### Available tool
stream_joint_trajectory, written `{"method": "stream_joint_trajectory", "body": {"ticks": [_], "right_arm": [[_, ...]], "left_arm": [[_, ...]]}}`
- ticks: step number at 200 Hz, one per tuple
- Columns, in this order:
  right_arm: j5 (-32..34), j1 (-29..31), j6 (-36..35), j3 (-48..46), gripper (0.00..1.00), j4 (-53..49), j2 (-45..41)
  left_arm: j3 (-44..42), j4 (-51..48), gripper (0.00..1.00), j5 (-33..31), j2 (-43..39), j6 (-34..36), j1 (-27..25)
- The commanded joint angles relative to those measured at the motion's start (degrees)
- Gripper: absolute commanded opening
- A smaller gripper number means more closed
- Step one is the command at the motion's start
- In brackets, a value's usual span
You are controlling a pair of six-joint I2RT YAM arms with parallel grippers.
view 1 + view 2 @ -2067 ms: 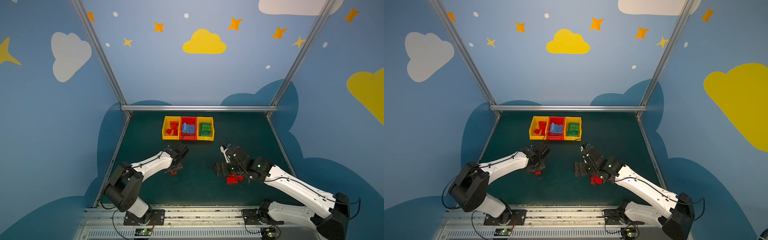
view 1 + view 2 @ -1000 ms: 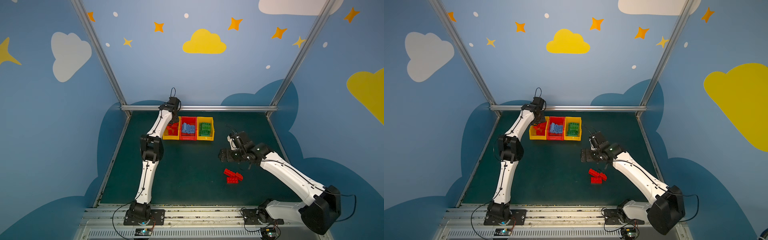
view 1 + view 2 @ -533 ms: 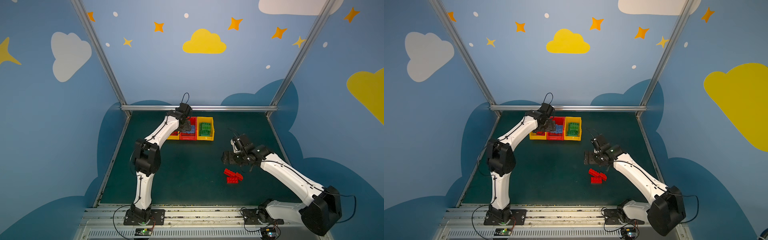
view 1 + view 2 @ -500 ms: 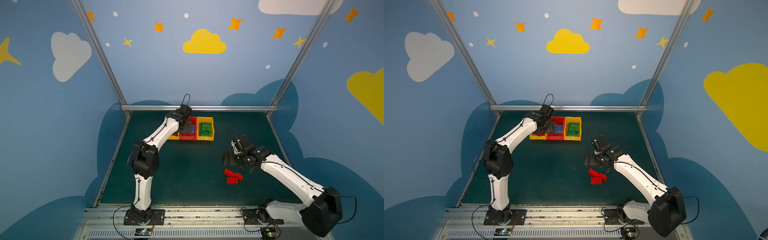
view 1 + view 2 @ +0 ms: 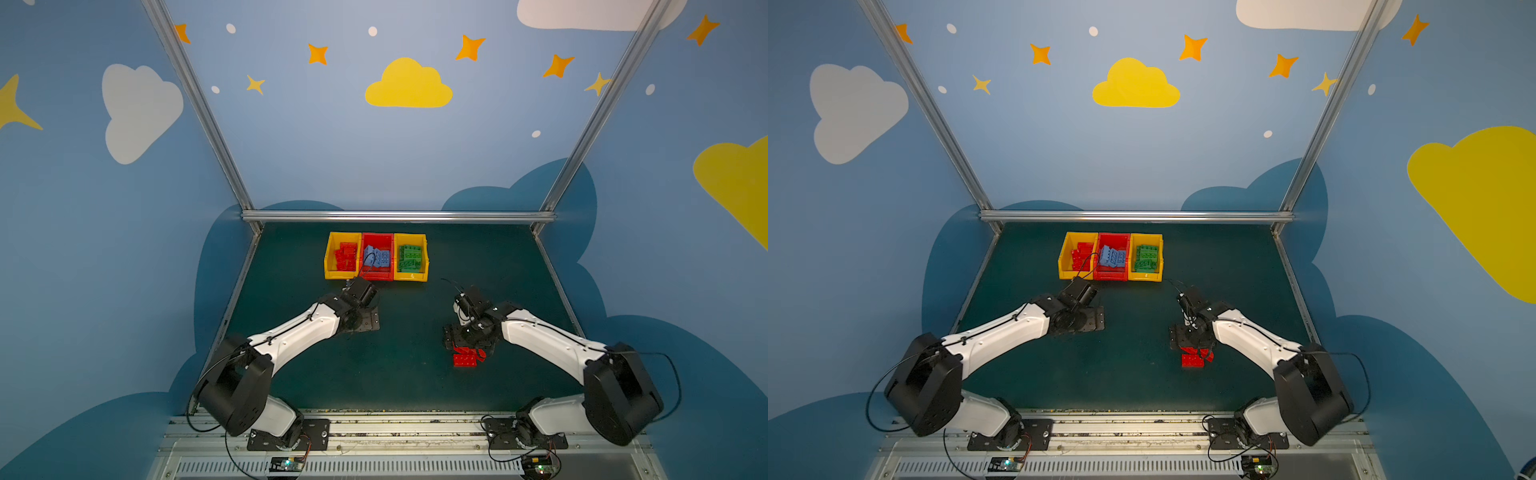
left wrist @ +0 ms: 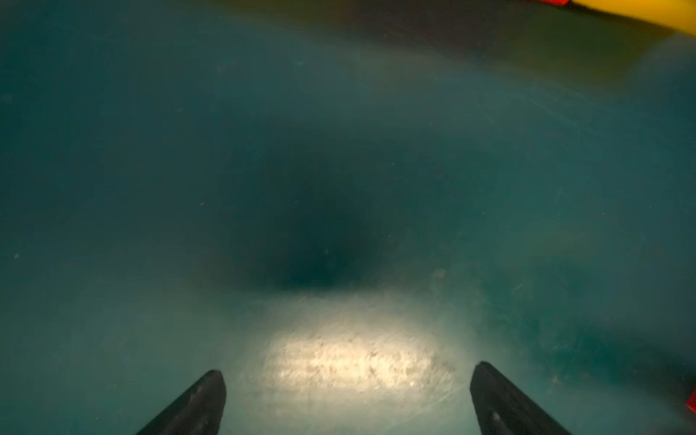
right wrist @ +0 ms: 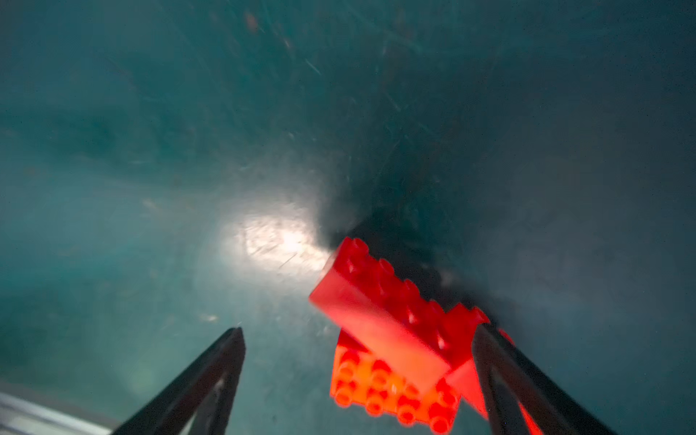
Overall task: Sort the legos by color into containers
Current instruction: 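Grasp a red brick from the pile with the right gripper while the left gripper withdraws, then carry the red brick with the right gripper into the yellow bin and release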
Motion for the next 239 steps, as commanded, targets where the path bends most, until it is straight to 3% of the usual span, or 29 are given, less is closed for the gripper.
{"method": "stream_joint_trajectory", "body": {"ticks": [1, 47, 80, 189, 239], "right_arm": [[-0.42, 0.38, -1.98, -0.13, 0.87, 2.5, 2.4], [-0.39, 2.35, -1.26, 0.97, 0.71, 0.94, 4.74], [0.9, 5.09, 0.54, 1.96, 0.54, -1.08, 4.93], [6.14, 7.99, 2.84, 13.62, 0.1, -4.99, 15.92], [1.37, 10.31, 1.52, 26.27, 0.09, -5.38, 17.37]], "left_arm": [[-1.89, 1.57, 1.0, -2.06, -5.4, -1.44, 0.19], [-5.31, 0.42, 1.0, -6.06, -13.92, -2.92, 0.28], [-7.39, 0.19, 1.0, -7.43, -16.86, -3.47, 0.43], [-12.53, -2.22, 1.0, -6.89, -25.6, -6.14, 3.77], [-17.23, -1.96, 1.0, -6.67, -32.56, -10.36, 4.08]]}}
